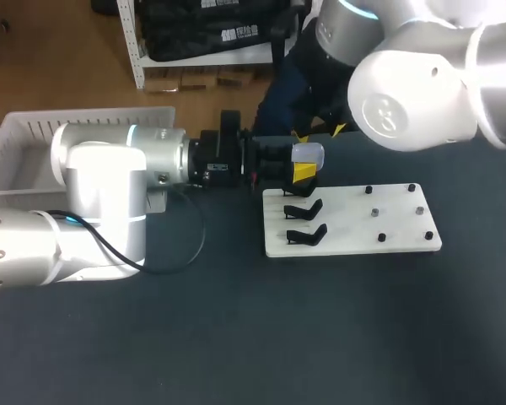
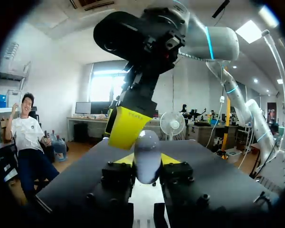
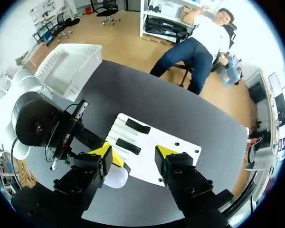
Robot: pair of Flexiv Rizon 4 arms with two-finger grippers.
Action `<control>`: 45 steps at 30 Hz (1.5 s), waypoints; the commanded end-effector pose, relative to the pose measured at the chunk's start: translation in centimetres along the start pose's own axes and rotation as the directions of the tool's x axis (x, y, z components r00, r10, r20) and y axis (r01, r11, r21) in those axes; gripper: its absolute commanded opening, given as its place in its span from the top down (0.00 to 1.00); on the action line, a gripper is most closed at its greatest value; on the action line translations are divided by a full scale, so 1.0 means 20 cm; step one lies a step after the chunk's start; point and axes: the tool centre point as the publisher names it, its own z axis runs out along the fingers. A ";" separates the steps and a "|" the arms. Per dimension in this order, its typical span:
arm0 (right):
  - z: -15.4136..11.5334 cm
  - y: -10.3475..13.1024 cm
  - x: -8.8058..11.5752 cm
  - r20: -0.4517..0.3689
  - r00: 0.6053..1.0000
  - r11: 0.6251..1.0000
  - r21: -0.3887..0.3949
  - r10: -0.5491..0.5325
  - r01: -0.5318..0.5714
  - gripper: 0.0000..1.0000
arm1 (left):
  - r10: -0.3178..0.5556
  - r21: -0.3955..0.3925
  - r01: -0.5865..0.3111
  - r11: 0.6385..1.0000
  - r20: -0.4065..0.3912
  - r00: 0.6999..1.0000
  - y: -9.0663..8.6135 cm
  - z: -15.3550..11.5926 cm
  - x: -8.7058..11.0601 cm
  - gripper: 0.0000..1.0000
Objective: Pick up each earbud case from the left stands, insert the matching earbuds, close the lid, and place the case in the box.
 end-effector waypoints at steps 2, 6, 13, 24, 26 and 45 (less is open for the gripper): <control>-0.08 -0.05 0.10 0.071 0.997 0.999 0.029 0.041 -0.043 0.31 | 0.004 -0.005 -0.004 1.000 0.005 1.000 0.00 0.00 0.00 1.00; -0.16 -0.11 0.18 0.105 0.992 0.996 0.046 0.072 -0.077 0.00 | 0.016 -0.011 -0.016 1.000 0.011 1.000 0.01 -0.03 -0.01 1.00; -0.28 -0.19 0.38 0.128 0.979 0.983 0.068 0.160 -0.170 0.00 | 0.087 -0.159 -0.084 0.984 0.012 0.996 0.13 -0.43 -0.13 1.00; -0.21 -0.17 0.57 0.018 0.979 0.978 0.053 0.203 -0.203 0.00 | 0.128 -0.340 -0.156 0.928 -0.103 0.986 0.36 -1.10 -0.12 1.00; -0.21 -0.15 0.59 0.018 0.980 0.978 0.051 0.199 -0.200 0.00 | 0.102 -0.361 -0.141 0.922 -0.125 0.987 0.40 -1.18 -0.06 1.00; -0.13 -0.10 0.70 -0.082 0.977 0.980 0.040 0.197 -0.195 0.00 | -0.175 -0.569 0.037 0.821 -0.189 0.966 0.67 -1.56 0.44 1.00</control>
